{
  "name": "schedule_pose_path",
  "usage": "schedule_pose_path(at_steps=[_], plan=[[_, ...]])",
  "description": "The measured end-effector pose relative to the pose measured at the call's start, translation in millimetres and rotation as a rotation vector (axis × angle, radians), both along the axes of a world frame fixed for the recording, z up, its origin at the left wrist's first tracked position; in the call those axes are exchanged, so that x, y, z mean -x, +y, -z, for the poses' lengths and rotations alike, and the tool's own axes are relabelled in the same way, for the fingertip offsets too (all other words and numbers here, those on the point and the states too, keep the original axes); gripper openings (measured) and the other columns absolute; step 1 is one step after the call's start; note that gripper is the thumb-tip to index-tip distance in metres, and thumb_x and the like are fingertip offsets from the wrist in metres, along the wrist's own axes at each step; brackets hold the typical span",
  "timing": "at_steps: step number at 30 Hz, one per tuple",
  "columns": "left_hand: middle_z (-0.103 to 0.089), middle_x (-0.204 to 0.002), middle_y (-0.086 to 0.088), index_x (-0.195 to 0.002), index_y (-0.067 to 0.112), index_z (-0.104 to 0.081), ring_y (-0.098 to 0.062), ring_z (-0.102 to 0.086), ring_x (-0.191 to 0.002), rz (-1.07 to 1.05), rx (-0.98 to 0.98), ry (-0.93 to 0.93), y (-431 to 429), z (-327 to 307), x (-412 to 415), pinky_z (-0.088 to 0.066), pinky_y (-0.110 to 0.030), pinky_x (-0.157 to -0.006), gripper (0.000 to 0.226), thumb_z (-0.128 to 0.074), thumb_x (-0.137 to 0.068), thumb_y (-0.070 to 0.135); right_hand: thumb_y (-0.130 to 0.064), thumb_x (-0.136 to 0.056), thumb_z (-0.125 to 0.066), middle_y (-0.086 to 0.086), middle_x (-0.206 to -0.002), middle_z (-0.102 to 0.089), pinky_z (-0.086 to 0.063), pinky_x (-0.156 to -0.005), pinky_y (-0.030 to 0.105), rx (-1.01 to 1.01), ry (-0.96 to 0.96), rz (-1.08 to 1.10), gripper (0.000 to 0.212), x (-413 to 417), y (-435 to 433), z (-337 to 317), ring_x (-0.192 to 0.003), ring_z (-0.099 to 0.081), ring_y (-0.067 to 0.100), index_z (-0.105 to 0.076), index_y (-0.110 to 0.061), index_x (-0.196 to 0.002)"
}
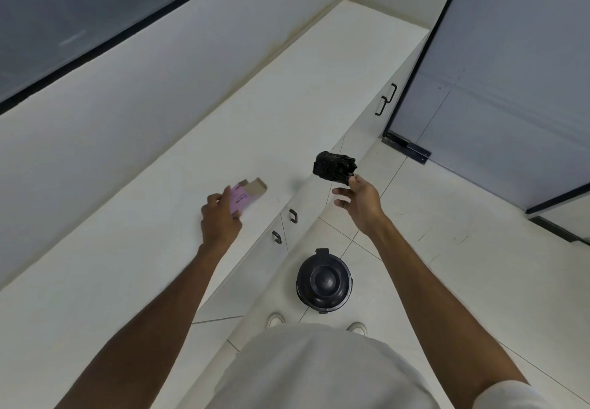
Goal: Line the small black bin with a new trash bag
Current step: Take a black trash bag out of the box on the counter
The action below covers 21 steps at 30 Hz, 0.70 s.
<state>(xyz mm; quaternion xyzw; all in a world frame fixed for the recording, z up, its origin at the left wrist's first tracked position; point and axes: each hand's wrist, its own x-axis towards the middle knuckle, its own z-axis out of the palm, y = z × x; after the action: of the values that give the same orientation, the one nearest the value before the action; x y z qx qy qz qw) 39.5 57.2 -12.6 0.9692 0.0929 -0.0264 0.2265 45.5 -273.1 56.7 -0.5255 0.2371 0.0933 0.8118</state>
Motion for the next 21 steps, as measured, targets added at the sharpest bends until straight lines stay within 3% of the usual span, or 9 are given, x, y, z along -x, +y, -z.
schedule_pose_path(at_steps=[2, 7, 9, 11, 13, 15, 17, 19, 21], plan=[[-0.045, -0.141, -0.020, -0.156, 0.016, -0.035, -0.047, -0.048, -0.121, -0.042, -0.031, 0.086, 12.4, 8.5, -1.6, -0.053, -0.055, -0.090, 0.072, -0.068, -0.092, 0.017, -0.009, -0.108, -0.034, 0.012, -0.122, -0.065, -0.050, -0.064, 0.034, -0.014, 0.000, 0.009, 0.033, 1.5, -2.6, -0.5, -0.090, -0.059, 0.027, -0.058, -0.004, -0.130], [-0.039, -0.152, -0.020, -0.159, 0.018, -0.030, -0.046, -0.042, -0.135, 0.005, -0.036, 0.213, 28.8, 16.8, -7.2, -0.047, -0.058, -0.099, 0.078, -0.068, -0.092, 0.023, -0.007, -0.108, -0.034, 0.011, -0.121, -0.065, -0.050, -0.064, 0.034, 0.024, -0.015, -0.023, 0.030, 6.5, -2.7, 1.8, -0.084, -0.061, 0.025, -0.062, -0.008, -0.118], [-0.031, -0.159, -0.020, -0.158, 0.017, -0.030, -0.045, -0.027, -0.147, 0.001, -0.112, 0.134, 21.8, 9.0, -8.0, -0.035, -0.064, -0.106, 0.085, -0.074, -0.088, 0.033, -0.007, -0.107, -0.033, 0.011, -0.118, -0.065, -0.050, -0.063, 0.034, 0.035, -0.026, -0.041, 0.031, 10.1, -3.6, 2.9, -0.083, -0.062, 0.024, -0.063, -0.008, -0.114], [-0.039, -0.155, -0.019, -0.151, 0.014, -0.044, -0.041, -0.032, -0.146, 0.062, -0.085, -0.104, 2.2, -6.5, -8.5, -0.035, -0.061, -0.108, 0.079, -0.079, -0.084, 0.036, -0.007, -0.104, -0.033, 0.010, -0.111, -0.066, -0.050, -0.064, 0.034, 0.044, -0.059, -0.057, 0.033, 14.8, -4.7, 3.3, -0.083, -0.062, 0.025, -0.065, -0.009, -0.110], [-0.056, -0.139, -0.008, -0.136, 0.019, -0.058, -0.029, -0.053, -0.129, 0.128, 0.237, -0.212, -33.0, -28.1, -6.1, -0.048, -0.050, -0.102, 0.054, -0.076, -0.089, 0.037, -0.010, -0.098, -0.036, 0.010, -0.105, -0.068, -0.052, -0.067, 0.035, 0.069, -0.118, -0.070, 0.033, 19.9, -4.1, 2.2, -0.088, -0.063, 0.027, -0.068, -0.009, -0.104], [-0.064, -0.130, -0.001, -0.126, 0.027, -0.064, -0.023, -0.062, -0.120, 0.112, 0.695, 0.023, -80.9, -57.4, -1.4, -0.057, -0.044, -0.094, 0.031, -0.066, -0.098, 0.039, -0.016, -0.091, -0.040, 0.013, -0.109, -0.068, -0.056, -0.073, 0.036, 0.136, -0.173, -0.102, 0.033, 23.8, -1.5, -1.5, -0.096, -0.065, 0.028, -0.068, -0.006, -0.105], [-0.064, -0.131, -0.002, -0.129, 0.025, -0.061, -0.025, -0.063, -0.123, 0.081, 1.045, 0.287, -126.2, -77.1, 1.6, -0.061, -0.044, -0.087, 0.030, -0.058, -0.102, 0.039, -0.016, -0.088, -0.043, 0.013, -0.115, -0.067, -0.058, -0.080, 0.041, 0.229, -0.224, -0.169, 0.031, 28.8, 1.0, -3.8, -0.102, -0.067, 0.030, -0.067, -0.007, -0.105], [-0.065, -0.132, -0.004, -0.136, 0.022, -0.057, -0.024, -0.066, -0.120, 0.062, 1.216, 0.346, -159.8, -83.5, 5.7, -0.061, -0.047, -0.088, 0.037, -0.061, -0.102, 0.035, -0.015, -0.086, -0.048, 0.016, -0.109, -0.067, -0.055, -0.085, 0.050, 0.336, -0.279, -0.270, 0.024, 34.4, -0.2, -2.9, -0.103, -0.067, 0.036, -0.065, -0.009, -0.101], [-0.065, -0.131, -0.007, -0.136, 0.021, -0.058, -0.025, -0.068, -0.117, 0.044, 1.267, 0.321, -179.8, -83.6, 9.8, -0.060, -0.049, -0.091, 0.036, -0.064, -0.100, 0.021, -0.018, -0.087, -0.051, 0.016, -0.107, -0.067, -0.053, -0.088, 0.050, 0.386, -0.298, -0.323, 0.025, 38.3, -6.8, -2.3, -0.098, -0.065, 0.028, -0.061, -0.008, -0.109]])
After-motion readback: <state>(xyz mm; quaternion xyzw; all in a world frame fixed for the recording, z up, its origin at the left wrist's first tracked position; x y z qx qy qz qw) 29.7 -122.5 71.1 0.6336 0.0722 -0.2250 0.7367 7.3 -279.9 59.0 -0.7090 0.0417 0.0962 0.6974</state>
